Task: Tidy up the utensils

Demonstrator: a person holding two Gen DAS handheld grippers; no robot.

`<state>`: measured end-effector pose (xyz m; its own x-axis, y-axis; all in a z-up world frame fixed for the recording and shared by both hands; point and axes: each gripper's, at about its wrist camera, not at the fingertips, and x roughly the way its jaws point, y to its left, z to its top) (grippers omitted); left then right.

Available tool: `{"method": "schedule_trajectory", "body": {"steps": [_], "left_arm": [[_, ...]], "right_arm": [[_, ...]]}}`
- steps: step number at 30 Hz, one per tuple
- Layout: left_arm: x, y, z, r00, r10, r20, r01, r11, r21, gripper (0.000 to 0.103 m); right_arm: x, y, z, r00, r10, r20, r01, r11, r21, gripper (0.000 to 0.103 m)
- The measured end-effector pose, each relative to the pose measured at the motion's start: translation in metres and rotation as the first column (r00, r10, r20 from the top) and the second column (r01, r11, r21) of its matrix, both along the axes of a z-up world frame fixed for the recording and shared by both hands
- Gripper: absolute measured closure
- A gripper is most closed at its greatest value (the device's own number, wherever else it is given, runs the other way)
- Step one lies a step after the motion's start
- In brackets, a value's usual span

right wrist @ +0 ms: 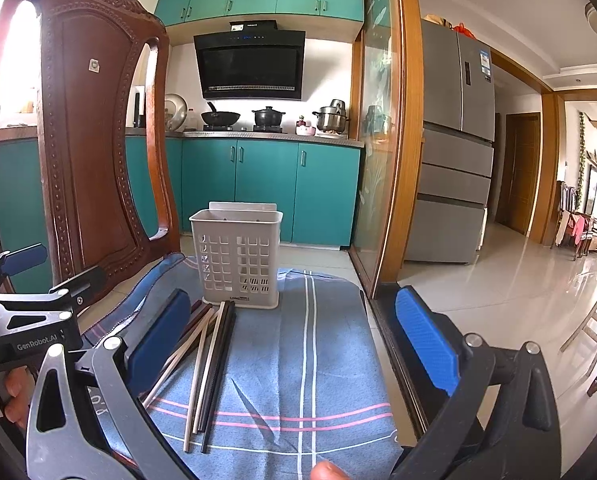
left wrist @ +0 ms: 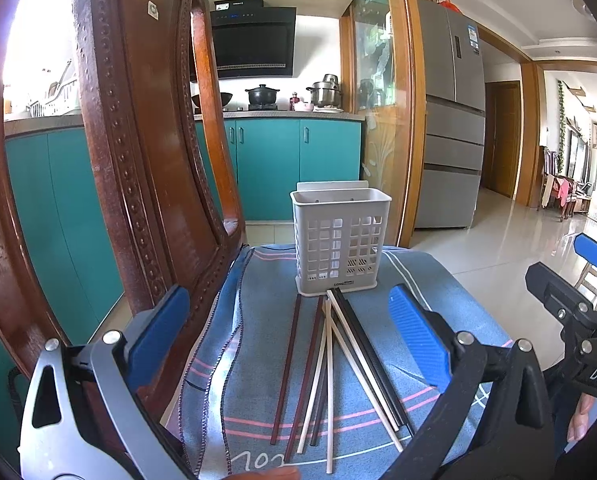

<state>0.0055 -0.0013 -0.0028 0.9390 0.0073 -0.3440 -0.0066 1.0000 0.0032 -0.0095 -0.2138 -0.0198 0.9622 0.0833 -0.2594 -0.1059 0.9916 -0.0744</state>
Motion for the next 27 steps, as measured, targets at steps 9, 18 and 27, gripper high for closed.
{"method": "schedule_trajectory", "body": {"steps": [9, 18, 27], "left_arm": [[0.0007, 0.0014, 0.0004, 1.000, 0.001, 0.002, -0.001, 1.000, -0.001, 0.004], [-0.0004, 0.0015, 0.0003, 1.000, 0.000, 0.004, 0.000, 1.000, -0.001, 0.004], [-0.0005, 0.0018, 0.0000, 1.000, 0.000, 0.002, 0.000, 1.000, 0.001, 0.004]], "right_arm": [[-0.0007, -0.0007, -0.0006, 1.000, -0.002, 0.002, 0.002, 1.000, 0.000, 0.003], [-0.0013, -0.0007, -0.0008, 1.000, -0.002, 0.006, 0.002, 1.000, -0.008, 0.003], [-0.0014, -0.0008, -0.0009, 1.000, -0.001, 0.002, 0.001, 1.000, -0.007, 0.003]]}}
